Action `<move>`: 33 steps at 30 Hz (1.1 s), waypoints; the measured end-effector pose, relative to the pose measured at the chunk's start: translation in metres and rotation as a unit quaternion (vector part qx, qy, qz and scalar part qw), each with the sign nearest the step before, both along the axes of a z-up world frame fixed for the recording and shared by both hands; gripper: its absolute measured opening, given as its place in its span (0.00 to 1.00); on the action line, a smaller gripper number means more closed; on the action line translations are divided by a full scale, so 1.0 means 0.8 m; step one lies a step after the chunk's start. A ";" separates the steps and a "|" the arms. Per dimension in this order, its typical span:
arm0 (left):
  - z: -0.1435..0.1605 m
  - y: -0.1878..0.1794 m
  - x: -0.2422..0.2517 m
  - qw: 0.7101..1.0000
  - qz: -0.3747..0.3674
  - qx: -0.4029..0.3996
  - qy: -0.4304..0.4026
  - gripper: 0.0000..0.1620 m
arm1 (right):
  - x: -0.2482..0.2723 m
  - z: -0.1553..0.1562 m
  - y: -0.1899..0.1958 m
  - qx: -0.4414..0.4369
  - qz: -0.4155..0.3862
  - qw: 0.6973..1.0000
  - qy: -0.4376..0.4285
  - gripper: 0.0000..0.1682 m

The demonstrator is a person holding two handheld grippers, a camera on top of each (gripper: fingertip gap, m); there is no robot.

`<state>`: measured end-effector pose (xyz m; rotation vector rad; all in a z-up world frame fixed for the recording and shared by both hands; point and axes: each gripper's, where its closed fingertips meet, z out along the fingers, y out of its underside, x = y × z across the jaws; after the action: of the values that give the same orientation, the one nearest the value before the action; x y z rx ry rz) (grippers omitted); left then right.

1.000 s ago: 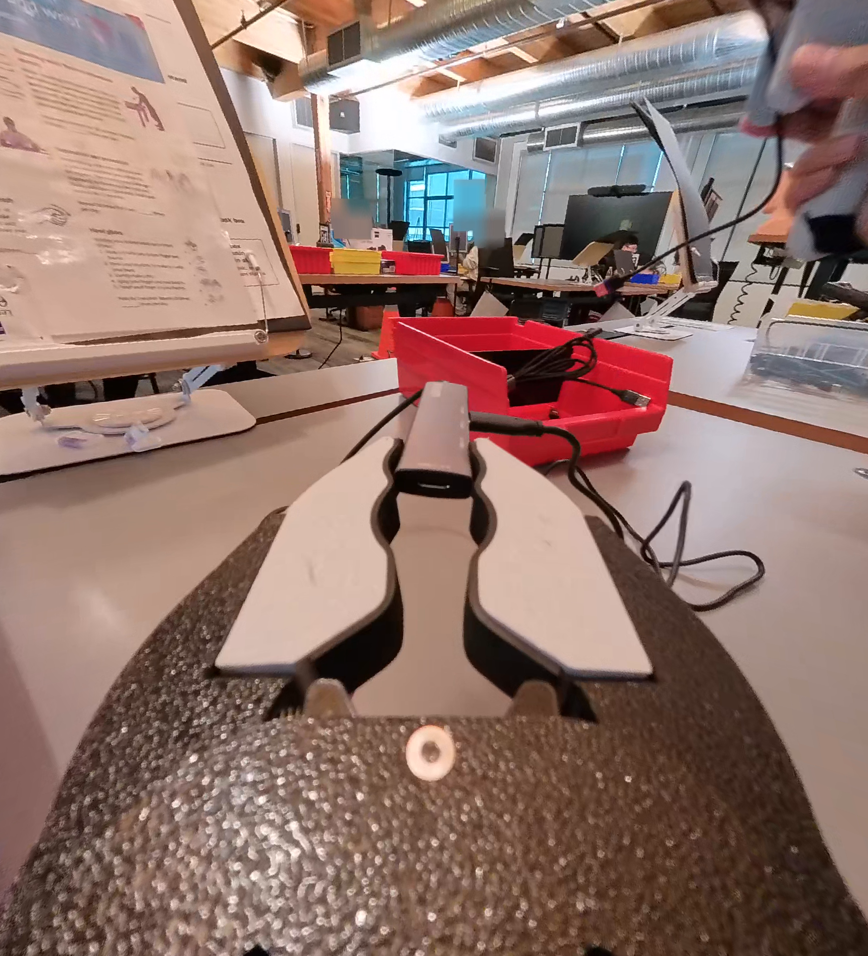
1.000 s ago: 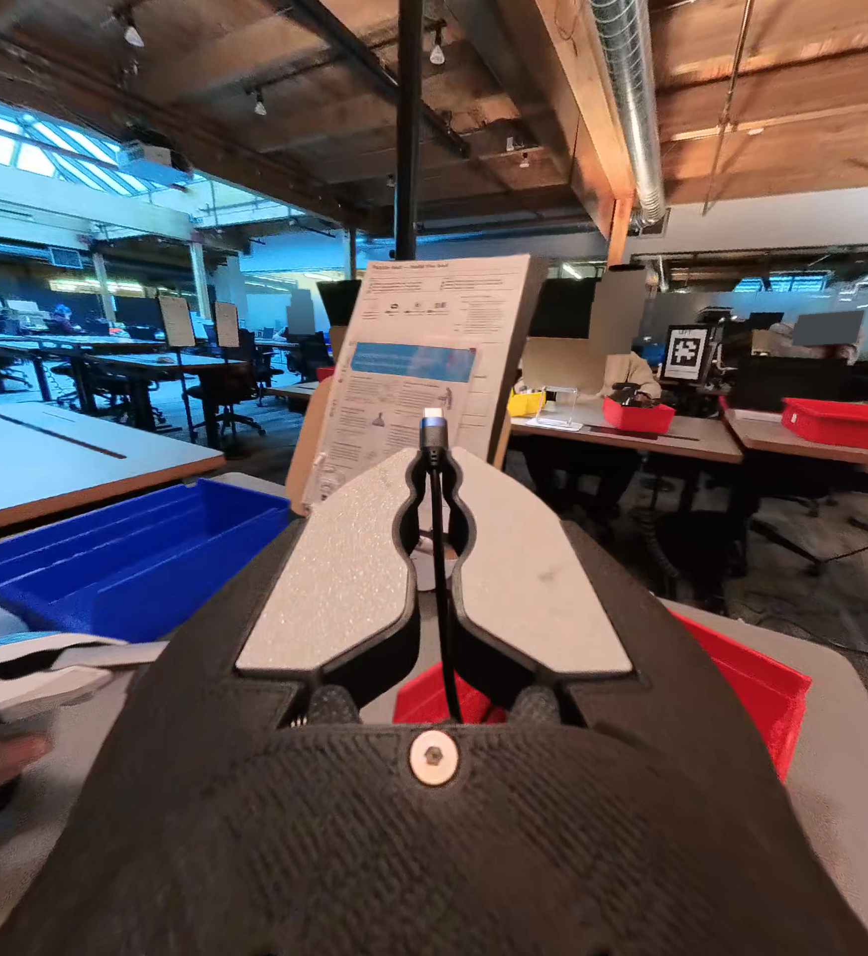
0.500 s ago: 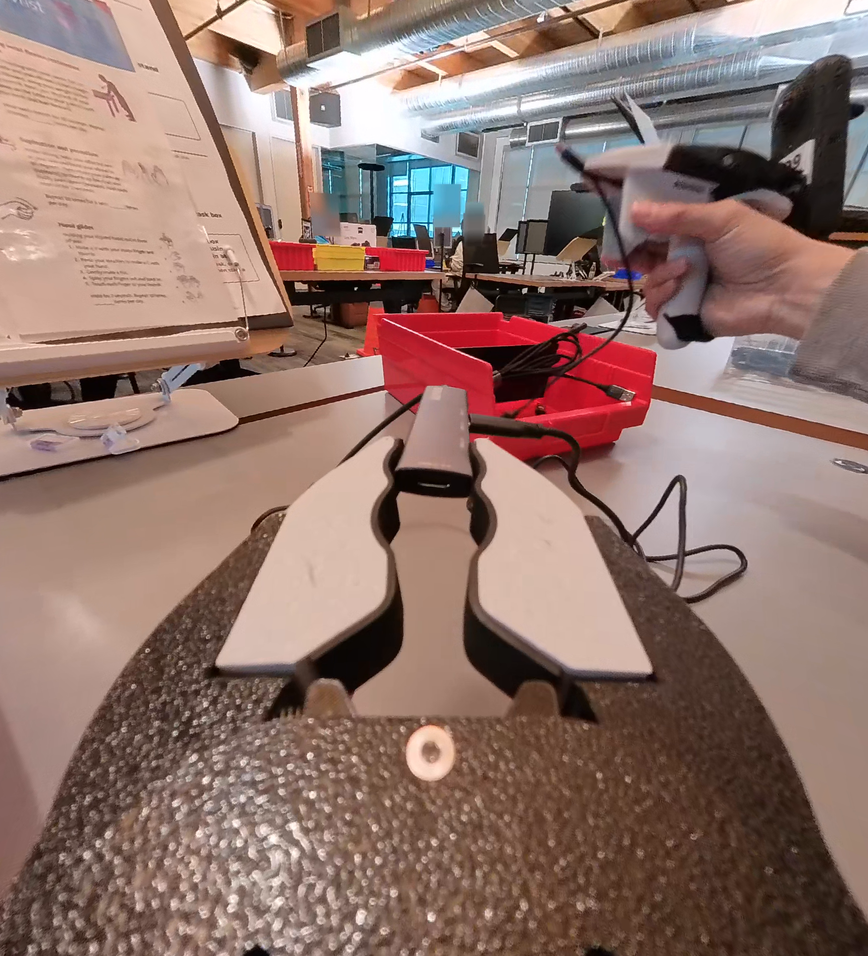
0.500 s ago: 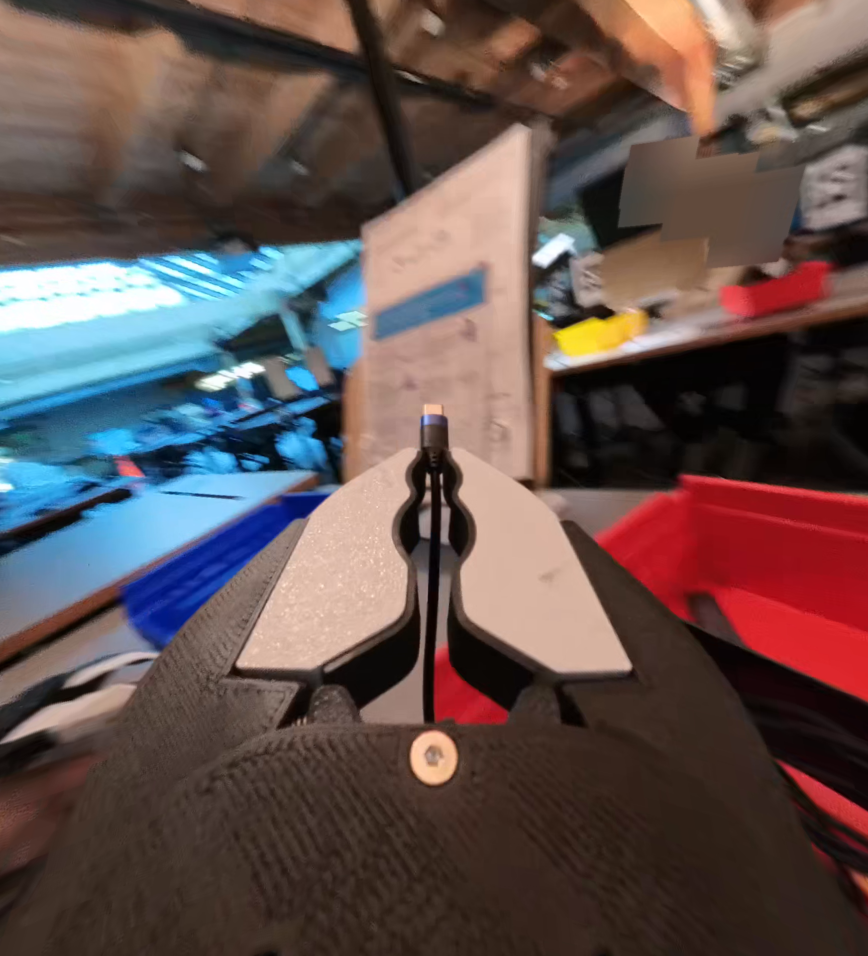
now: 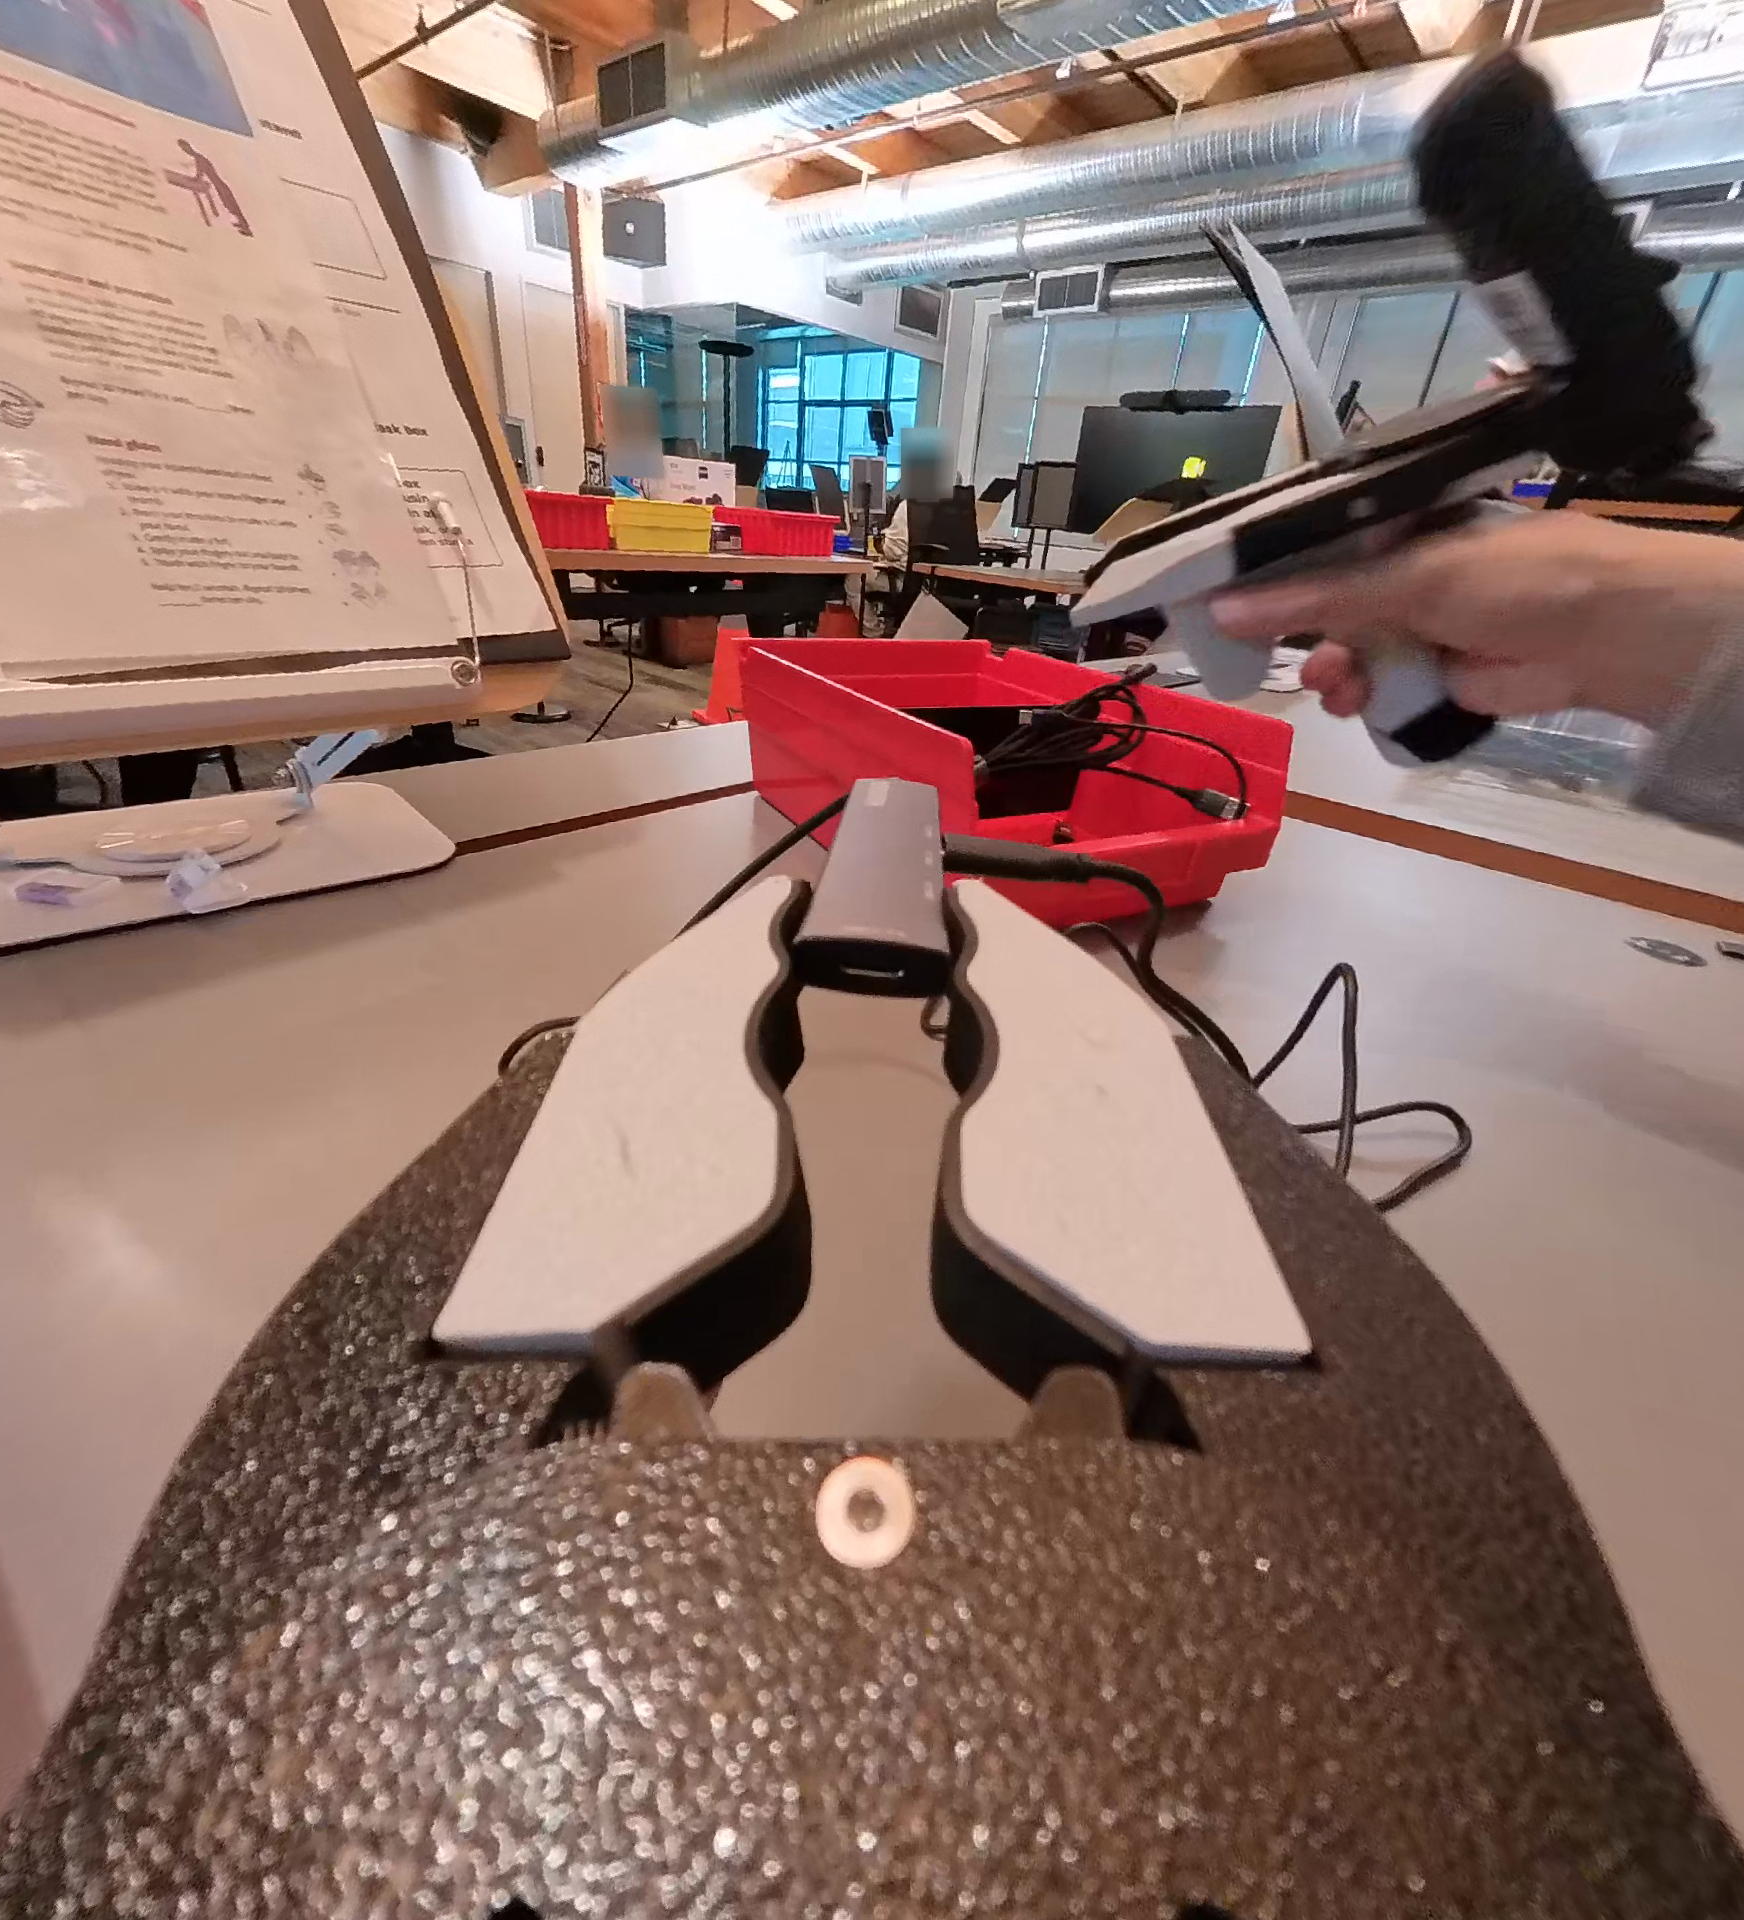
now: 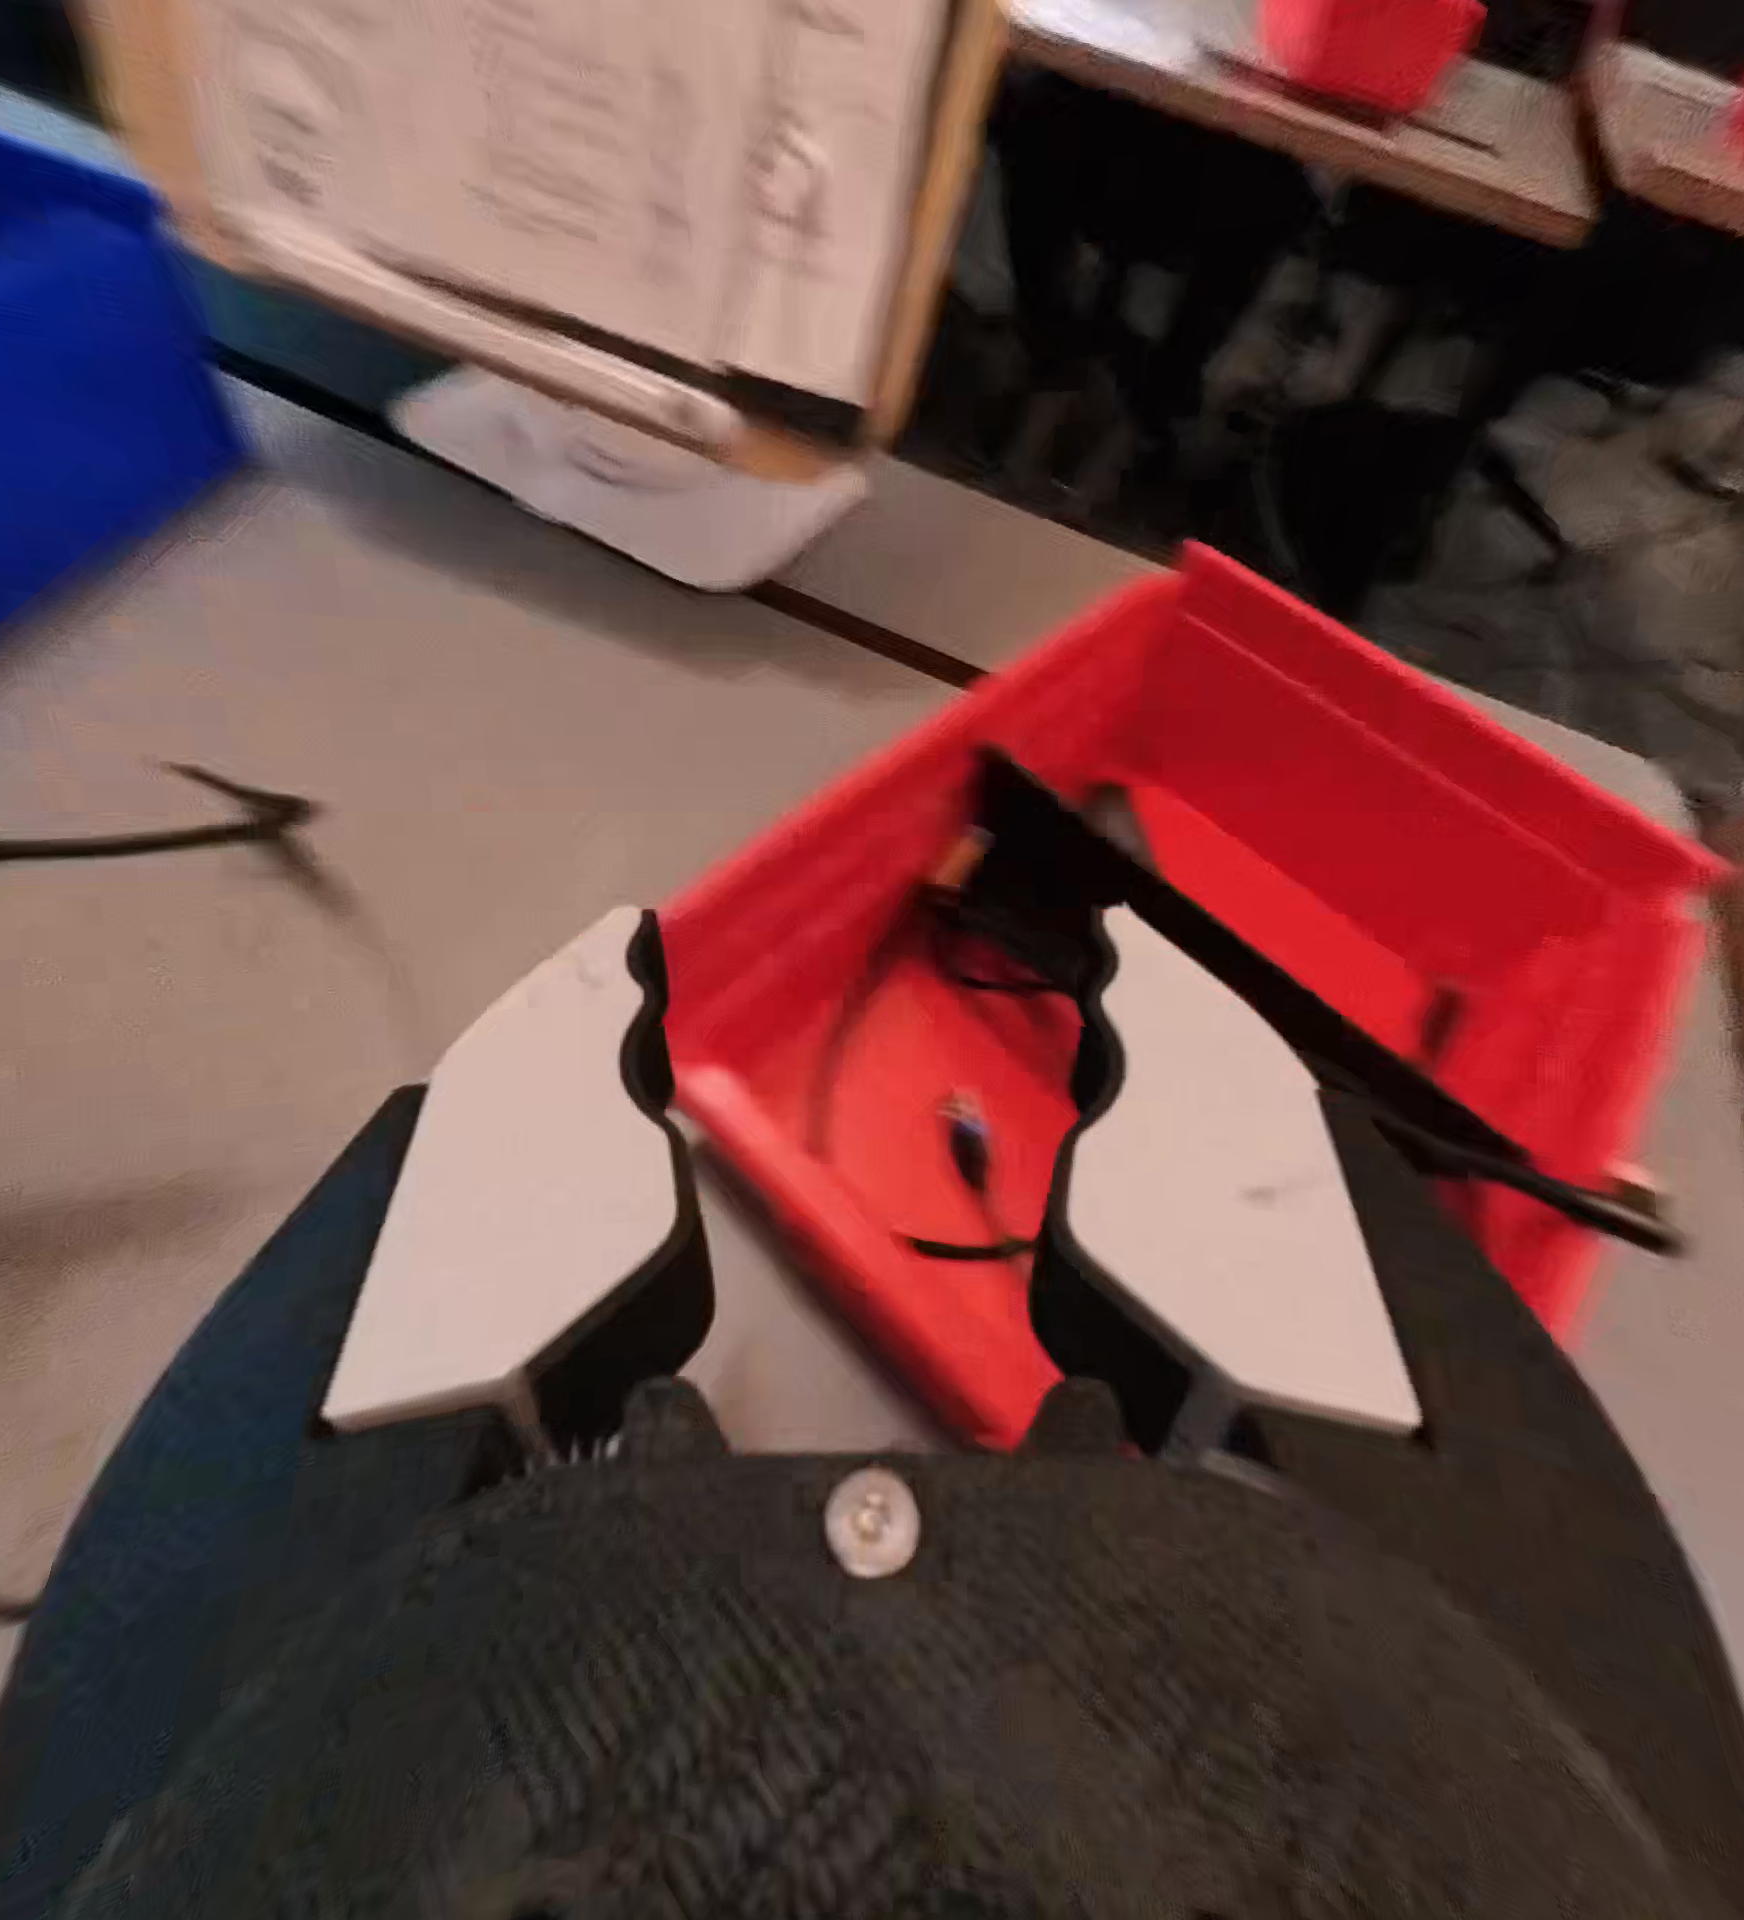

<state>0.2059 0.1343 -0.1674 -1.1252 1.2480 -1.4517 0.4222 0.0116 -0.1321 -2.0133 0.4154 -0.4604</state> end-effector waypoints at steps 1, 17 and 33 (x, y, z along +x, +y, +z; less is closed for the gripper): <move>0.000 0.000 0.000 1.000 0.000 0.000 0.000 0.14 | -0.055 0.004 0.025 0.046 0.068 0.996 0.028 0.41; 0.015 -0.011 -0.007 0.999 0.006 0.020 -0.033 0.14 | -0.262 -0.026 0.115 0.219 0.177 0.959 0.012 0.07; 0.018 -0.051 -0.005 0.997 -0.003 0.066 -0.026 0.15 | -0.261 -0.027 0.066 0.075 0.198 0.977 0.017 0.08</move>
<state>0.2021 0.0938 -0.1533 -0.9905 1.2924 -1.3731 0.2131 0.0643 -0.1536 -1.8975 0.0591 -0.1414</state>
